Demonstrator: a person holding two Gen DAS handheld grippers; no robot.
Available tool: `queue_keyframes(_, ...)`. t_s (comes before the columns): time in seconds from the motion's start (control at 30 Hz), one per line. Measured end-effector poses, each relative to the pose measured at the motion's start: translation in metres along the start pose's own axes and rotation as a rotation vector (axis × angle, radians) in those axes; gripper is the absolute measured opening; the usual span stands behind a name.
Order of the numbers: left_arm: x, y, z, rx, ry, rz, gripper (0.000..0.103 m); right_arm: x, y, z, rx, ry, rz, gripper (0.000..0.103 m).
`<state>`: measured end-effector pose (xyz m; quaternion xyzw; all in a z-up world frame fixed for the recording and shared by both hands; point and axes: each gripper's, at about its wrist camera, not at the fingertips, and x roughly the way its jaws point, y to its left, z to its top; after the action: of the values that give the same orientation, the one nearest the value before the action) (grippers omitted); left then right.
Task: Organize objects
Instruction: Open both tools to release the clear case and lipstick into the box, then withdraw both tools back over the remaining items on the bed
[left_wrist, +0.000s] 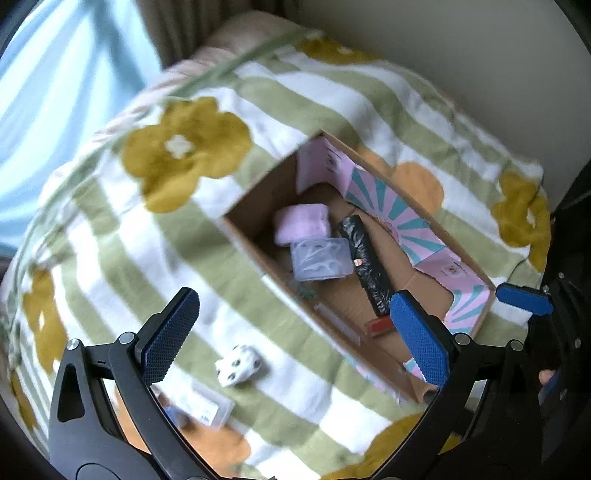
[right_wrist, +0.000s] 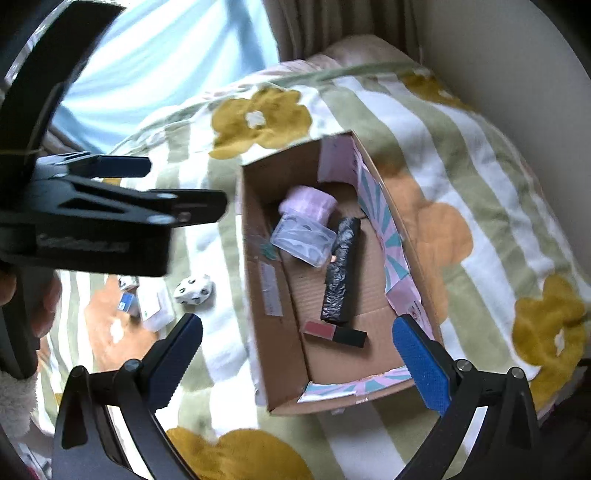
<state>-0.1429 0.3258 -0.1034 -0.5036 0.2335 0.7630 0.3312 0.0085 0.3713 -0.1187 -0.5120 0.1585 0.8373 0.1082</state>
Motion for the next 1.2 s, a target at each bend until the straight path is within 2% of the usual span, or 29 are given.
queue_keyframes(0.17,-0.051,0.024,-0.027,-0.099,-0.065,0.014,0.103,-0.029,0.020,0.003,-0.058,-0.023,0.010,0.102)
queue_keyframes(0.3,-0.092,0.047,-0.056,-0.202,-0.125,0.054,0.103,-0.048,0.037,0.006,-0.101,-0.046,0.034,0.102)
queue_keyframes(0.43,-0.133,0.070,-0.096,-0.316,-0.198,0.110,0.103,-0.065,0.062,0.010,-0.146,-0.070,0.087,0.102)
queue_keyframes(0.63,-0.177,0.102,-0.161,-0.457,-0.245,0.207,0.103,-0.080,0.104,0.011,-0.226,-0.096,0.136,0.102)
queue_keyframes(0.93,-0.206,0.124,-0.259,-0.676,-0.269,0.253,0.103,-0.078,0.147,-0.005,-0.297,-0.079,0.209,0.102)
queue_keyframes(1.2,-0.213,0.131,-0.287,-0.725,-0.273,0.269,0.102,-0.078,0.170,-0.016,-0.369,-0.078,0.214,0.102)
